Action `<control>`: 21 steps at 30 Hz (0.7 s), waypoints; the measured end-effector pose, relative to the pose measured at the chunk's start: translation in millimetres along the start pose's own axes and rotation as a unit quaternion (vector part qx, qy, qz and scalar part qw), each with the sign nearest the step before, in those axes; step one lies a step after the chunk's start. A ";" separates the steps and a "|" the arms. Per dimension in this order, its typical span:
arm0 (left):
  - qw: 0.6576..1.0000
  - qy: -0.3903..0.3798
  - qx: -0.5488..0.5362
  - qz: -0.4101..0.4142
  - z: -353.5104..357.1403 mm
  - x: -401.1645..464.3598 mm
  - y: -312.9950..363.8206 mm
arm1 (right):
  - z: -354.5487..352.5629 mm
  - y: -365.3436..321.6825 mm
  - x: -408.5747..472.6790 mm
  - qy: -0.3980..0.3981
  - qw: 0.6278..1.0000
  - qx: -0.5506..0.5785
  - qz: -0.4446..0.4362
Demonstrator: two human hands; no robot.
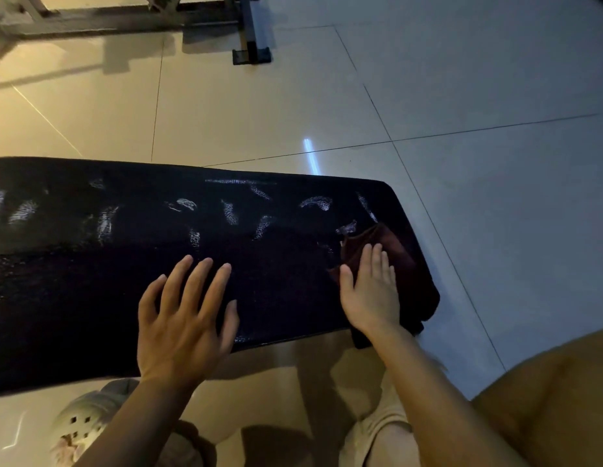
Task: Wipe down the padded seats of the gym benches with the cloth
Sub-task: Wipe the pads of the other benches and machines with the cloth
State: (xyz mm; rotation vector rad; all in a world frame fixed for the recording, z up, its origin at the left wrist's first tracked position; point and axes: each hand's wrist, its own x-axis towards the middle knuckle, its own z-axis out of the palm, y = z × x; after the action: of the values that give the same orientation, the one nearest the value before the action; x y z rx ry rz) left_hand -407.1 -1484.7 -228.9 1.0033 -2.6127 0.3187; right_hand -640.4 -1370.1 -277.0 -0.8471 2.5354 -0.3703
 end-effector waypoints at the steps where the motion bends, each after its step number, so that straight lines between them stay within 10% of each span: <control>1: 1.000 -0.004 -0.001 -0.002 -0.7 0.3 0.4 | 3.0 -5.8 -10.6 0.002 1.000 -0.003 -0.020; 21: 0.999 0.026 0.011 0.015 4.3 -1.4 0.7 | -11.0 33.4 60.7 0.052 0.995 0.031 0.083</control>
State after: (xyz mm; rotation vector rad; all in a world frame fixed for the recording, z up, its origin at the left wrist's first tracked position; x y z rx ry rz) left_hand -407.5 -1484.7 -233.5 0.9506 -2.5846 0.3753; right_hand -706.0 -1380.6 -299.7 -0.6020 2.6524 -0.4475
